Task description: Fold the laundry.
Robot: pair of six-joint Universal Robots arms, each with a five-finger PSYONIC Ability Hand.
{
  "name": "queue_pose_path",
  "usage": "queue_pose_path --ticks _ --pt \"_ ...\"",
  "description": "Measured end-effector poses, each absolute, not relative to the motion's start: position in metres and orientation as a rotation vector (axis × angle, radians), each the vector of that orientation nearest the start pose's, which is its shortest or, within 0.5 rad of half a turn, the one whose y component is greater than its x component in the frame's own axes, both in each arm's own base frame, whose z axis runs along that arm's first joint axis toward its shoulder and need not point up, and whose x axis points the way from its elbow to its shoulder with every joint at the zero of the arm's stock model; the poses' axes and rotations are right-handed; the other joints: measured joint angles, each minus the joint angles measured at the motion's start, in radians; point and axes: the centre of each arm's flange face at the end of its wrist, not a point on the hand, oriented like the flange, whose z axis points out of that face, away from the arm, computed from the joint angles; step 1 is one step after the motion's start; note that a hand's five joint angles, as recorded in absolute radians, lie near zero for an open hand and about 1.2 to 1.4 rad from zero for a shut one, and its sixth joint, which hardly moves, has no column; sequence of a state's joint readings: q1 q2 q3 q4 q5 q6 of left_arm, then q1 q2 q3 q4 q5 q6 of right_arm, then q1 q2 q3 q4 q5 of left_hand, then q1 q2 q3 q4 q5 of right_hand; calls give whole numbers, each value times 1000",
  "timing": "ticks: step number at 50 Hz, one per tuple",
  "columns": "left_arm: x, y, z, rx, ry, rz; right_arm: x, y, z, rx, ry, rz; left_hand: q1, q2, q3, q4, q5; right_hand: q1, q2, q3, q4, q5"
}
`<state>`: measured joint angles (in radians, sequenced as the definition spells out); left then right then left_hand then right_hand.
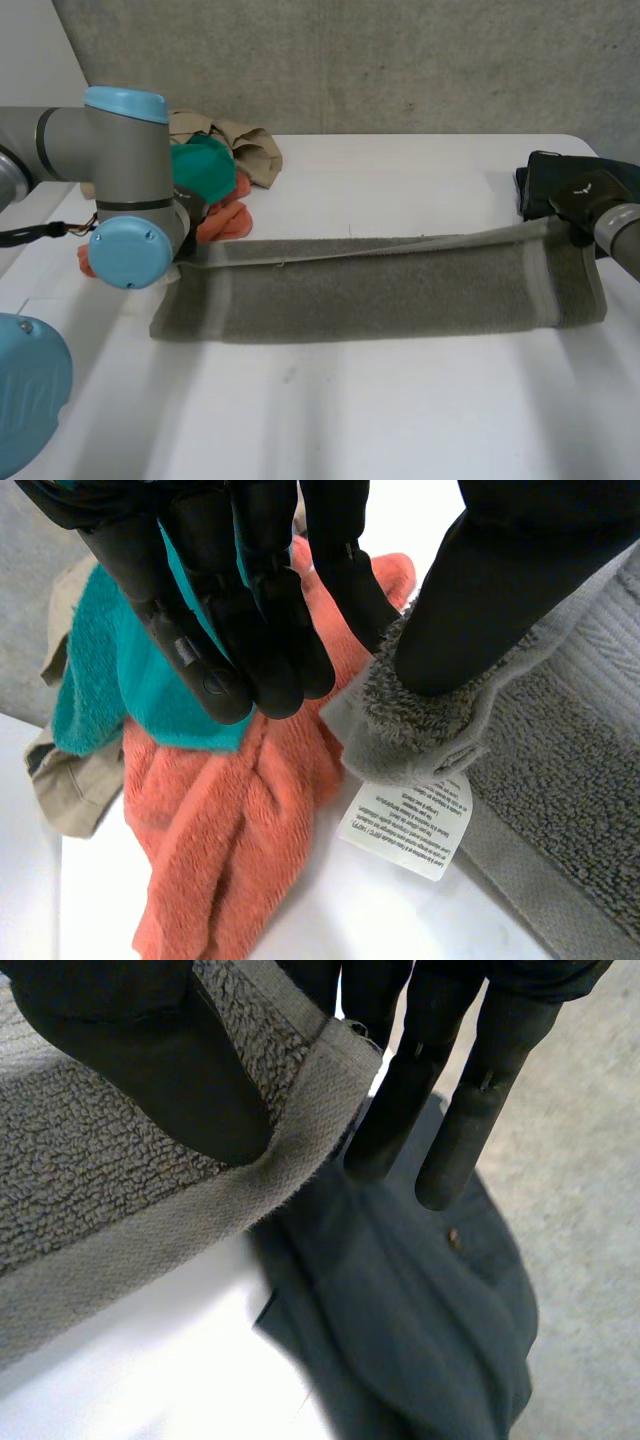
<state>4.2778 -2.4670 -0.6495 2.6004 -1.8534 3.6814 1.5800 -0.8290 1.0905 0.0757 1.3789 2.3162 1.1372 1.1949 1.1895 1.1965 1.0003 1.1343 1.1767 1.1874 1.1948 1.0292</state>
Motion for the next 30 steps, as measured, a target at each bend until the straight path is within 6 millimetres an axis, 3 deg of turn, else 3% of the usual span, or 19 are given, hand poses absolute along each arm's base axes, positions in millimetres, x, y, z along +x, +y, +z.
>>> queue_pose_path --ticks 10,12,14,15,16,18,26,30 --pt "-288 -367 192 944 2231 -1491 171 -447 152 -1341 2409 -2131 0 0 0 0 0 0 0 0 0 0" --pt "-290 -369 192 940 2227 -1503 173 -450 149 -1344 2407 -2145 -202 -240 -233 -241 -222 -135 -141 -121 -118 -122" --pt "-292 -369 194 939 2221 -1518 175 -452 145 -1348 2415 -2156 -317 -344 -315 -324 -304 -483 -495 -480 -474 -472" --pt "-293 -369 195 939 2219 -1525 176 -453 143 -1348 2422 -2161 -728 -700 -666 -685 -660 -642 -653 -616 -610 -636" --pt "-295 -368 197 939 2215 -1534 176 -454 142 -1347 2430 -2167 -878 -844 -832 -853 -820 -781 -800 -768 -761 -794" --pt "-297 -366 203 934 2207 -1558 176 -454 142 -1339 2444 -2177 -944 -970 -963 -979 -943 -904 -936 -940 -940 -952" --pt "-297 -354 244 855 2175 -1706 169 -446 172 -1187 2445 -2221 -944 -992 -982 -994 -953 -919 -972 -982 -982 -982" --pt "-296 -338 264 838 2168 -1788 161 -426 192 -1102 2451 -2138 -944 -992 -982 -994 -953 -919 -972 -983 -982 -982"
